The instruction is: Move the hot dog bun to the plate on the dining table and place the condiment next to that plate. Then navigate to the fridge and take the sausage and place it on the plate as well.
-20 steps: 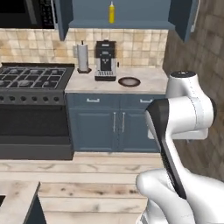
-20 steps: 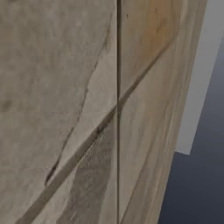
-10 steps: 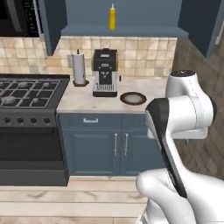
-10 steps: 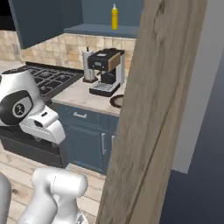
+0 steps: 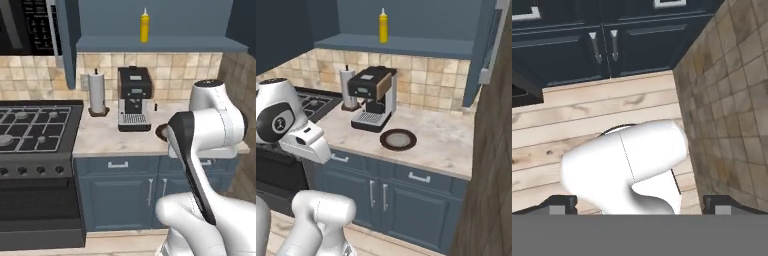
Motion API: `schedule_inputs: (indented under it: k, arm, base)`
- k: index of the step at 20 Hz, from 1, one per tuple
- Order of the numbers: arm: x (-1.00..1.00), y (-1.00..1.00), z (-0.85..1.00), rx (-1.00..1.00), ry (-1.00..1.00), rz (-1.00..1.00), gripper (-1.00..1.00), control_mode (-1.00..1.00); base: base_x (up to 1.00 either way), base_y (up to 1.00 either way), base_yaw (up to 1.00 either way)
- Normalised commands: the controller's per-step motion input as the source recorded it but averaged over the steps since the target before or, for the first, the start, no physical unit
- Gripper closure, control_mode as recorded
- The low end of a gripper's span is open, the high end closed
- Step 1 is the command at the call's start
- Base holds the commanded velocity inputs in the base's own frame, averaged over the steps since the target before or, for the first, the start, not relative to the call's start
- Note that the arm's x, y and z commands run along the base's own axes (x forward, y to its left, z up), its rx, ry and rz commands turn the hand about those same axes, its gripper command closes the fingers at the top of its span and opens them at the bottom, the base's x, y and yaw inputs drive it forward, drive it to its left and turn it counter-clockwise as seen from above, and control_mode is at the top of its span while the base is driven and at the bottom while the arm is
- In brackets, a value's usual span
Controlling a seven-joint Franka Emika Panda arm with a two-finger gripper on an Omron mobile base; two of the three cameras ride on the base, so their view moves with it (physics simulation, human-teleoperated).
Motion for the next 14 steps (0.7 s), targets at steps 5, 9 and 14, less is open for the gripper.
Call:
schedule_inputs:
  k: [5, 9, 14]
  arm:
    - [0.0, 0.0, 0.0, 0.0, 0.0, 0.0, -1.0, 1.0]
    - [0.0, 0.0, 0.0, 0.0, 0.0, 0.0, -1.0, 1.0]
    - [0.0, 0.0, 0.0, 0.0, 0.0, 0.0, -1.0, 1.0]
  base:
    - [0.71, 0.31, -0.18]
    - [0.69, 0.19, -0.2]
    - [0.7, 0.19, -0.18]
